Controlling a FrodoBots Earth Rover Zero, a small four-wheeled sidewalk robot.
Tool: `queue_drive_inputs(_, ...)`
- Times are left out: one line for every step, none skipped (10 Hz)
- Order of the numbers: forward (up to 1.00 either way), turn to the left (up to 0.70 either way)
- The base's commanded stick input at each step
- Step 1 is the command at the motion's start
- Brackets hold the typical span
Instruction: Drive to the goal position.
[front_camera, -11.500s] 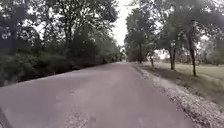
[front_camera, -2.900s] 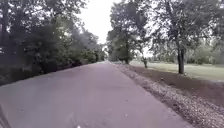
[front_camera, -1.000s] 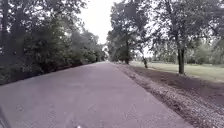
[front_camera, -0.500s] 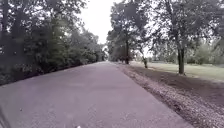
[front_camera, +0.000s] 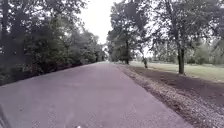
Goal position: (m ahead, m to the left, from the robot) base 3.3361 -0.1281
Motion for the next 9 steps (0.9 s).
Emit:
queue_drive_inputs(0.06, 0.01)
queue_drive_inputs(0.06, 0.01)
queue_drive_inputs(0.06, 0.01)
queue_drive_inputs(0.06, 0.01)
queue_drive_inputs(0.06, 0.01)
queue_drive_inputs(0.06, 0.01)
queue_drive_inputs(0.06, 0.01)
queue_drive_inputs(0.06, 0.01)
queue_drive_inputs(0.06, 0.01)
